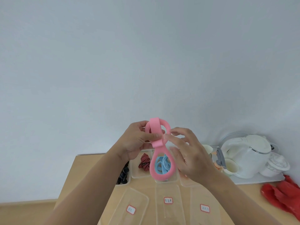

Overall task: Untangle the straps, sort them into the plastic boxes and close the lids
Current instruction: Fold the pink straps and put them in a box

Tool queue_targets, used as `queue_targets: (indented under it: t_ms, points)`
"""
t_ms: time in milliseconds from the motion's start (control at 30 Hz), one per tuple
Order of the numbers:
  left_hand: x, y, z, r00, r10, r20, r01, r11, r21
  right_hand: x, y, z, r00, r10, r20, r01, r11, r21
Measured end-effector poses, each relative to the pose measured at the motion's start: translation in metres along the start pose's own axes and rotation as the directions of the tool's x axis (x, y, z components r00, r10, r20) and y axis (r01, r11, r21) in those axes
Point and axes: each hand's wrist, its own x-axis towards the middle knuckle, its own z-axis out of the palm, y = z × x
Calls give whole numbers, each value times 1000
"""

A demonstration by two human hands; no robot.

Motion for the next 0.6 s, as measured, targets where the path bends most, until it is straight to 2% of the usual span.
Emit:
queue_targets:
  t_ms: [67, 200, 300, 400, 467, 533, 600]
  points:
    - [1, 3, 1, 999, 11, -47, -12, 1000, -29, -9, 8, 0, 1000, -24, -11, 23, 996, -87]
    - [0, 6, 7, 993, 44, -110, -46, 999, -24, -24, 15, 6, 986, -163, 17, 162, 950, -267]
    - [-2, 2, 12, 980, 120, -160, -107, 991, 84, -22, 6, 7, 971, -239, -23, 225, 936, -271]
    - [-4, -4, 17, 964, 240, -118, -210, 953, 218, -13, -5, -1, 962, -266, -67, 251, 951, -183]
    - [-6, -8, 20, 950, 309, -34, -281, 900, 332, -9, -13, -6, 980, -162, -112, 162, 987, -9]
    - [-7, -12, 24, 930, 363, 54, -354, 851, 387, -5, -21, -10, 986, 61, -158, -35, 986, 164]
    - [-8, -15, 27, 909, 404, 105, -414, 837, 359, -1, -26, -11, 941, 280, -188, -216, 929, 301]
